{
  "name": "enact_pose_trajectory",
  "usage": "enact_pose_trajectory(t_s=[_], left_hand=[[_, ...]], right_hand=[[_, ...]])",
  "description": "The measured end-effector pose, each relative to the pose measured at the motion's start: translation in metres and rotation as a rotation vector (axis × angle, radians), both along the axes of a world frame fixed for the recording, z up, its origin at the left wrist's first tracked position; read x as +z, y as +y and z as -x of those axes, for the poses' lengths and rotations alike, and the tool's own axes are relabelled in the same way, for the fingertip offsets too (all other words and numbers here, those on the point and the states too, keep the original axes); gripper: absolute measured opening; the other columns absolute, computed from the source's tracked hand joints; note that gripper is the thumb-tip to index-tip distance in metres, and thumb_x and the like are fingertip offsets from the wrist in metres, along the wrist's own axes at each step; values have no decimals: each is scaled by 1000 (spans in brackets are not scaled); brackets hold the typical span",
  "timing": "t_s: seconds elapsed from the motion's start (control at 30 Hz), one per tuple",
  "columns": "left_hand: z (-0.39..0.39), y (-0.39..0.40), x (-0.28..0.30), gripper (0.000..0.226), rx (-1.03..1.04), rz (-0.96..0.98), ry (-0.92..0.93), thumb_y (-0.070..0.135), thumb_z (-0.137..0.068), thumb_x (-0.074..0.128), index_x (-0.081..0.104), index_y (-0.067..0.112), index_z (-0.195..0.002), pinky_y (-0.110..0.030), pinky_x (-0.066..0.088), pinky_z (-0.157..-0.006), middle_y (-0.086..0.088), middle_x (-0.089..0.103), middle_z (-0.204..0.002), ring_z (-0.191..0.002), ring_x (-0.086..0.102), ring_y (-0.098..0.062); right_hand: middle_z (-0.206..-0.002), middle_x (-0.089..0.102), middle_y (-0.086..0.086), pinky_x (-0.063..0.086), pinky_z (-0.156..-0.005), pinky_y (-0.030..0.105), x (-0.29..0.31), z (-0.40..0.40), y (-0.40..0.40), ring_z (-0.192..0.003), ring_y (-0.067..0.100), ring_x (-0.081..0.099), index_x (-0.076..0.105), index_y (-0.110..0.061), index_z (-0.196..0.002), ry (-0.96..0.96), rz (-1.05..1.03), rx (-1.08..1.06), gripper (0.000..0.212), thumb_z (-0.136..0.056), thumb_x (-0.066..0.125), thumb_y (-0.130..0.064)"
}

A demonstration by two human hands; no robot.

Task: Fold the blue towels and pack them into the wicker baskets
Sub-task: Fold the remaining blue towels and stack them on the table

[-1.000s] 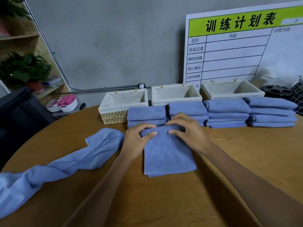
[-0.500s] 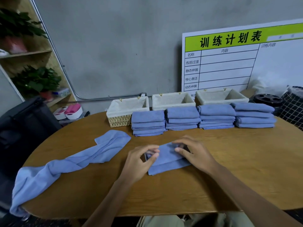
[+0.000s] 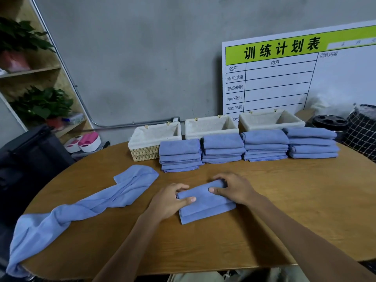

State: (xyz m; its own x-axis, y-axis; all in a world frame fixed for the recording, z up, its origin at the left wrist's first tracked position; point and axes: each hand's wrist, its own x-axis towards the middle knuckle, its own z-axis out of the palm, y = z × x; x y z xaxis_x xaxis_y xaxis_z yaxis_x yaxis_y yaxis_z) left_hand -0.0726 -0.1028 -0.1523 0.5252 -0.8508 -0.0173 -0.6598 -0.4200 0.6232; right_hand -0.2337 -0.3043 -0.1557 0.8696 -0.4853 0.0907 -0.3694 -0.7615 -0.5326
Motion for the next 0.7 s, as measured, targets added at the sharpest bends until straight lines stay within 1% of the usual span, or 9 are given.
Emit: enact_pose_trajectory(t_s=[0.07,0.17,0.27,0.33,0.4,0.47,0.53,0.6,0.7], left_hand=[[-4,-2,0,61,-24,-29,0,83,-68,61,68,39,-111,-35,54,-89,21,66,-110,-98,61,1],[-6,-4,2,55,-59,-55,33,82,-69,60,65,36,-99,-40,53,-82,14,68,-95,-87,64,-6],[-5,-5,11,39,-107,-87,67,65,-85,65,61,31,-103,-33,49,-76,11,66,-100,-89,62,-6],[-6,-8,17,34,-131,-96,96,57,-90,65,60,28,-107,-27,46,-76,10,65,-107,-95,61,-4],[-8,-10,19,33,-140,-80,137,57,-91,64,59,28,-106,-29,47,-82,10,65,-109,-99,62,-7],[-9,-13,17,32,-131,-62,170,58,-92,62,59,29,-105,-31,46,-83,8,66,-106,-97,62,-9],[-11,-16,17,30,-119,-40,208,57,-93,61,59,30,-104,-31,48,-82,9,66,-103,-94,63,-10],[-15,-18,17,29,-114,-22,260,57,-92,63,61,30,-104,-37,54,-84,10,68,-100,-93,67,-12],[-20,-20,12,29,-104,15,305,53,-90,67,65,28,-106,-43,56,-83,7,71,-99,-93,69,-17]], right_hand=[[-115,61,-15,48,-87,35,-7,1,-5,-102,8,57,64,-35,-118,20,-15,-14,54,-79,62,-73],[-96,62,-11,51,-78,39,-11,0,-6,-86,9,59,63,-30,-99,-21,-62,-1,44,-79,64,-69],[-92,65,-4,51,-76,42,-12,0,-4,-84,14,62,59,-23,-98,-90,-187,37,39,-84,69,-58],[-90,66,2,51,-71,39,-11,2,-2,-82,18,63,57,-17,-98,-149,-305,59,36,-87,71,-49],[-85,63,1,47,-65,29,-8,3,-1,-74,11,60,55,-12,-98,-199,-394,79,34,-90,70,-41],[-83,61,-4,46,-64,24,-6,4,-2,-71,5,58,55,-12,-97,-241,-475,89,31,-91,69,-40],[-83,61,-7,46,-66,24,-6,4,-6,-72,2,59,55,-17,-96,-259,-507,83,28,-92,67,-42],[-83,62,-9,45,-66,23,-6,3,-8,-71,0,60,55,-20,-94,-259,-511,83,25,-92,65,-43],[-86,64,-4,48,-68,26,-7,-1,-9,-75,6,62,57,-18,-96,-267,-508,76,26,-93,65,-43]])
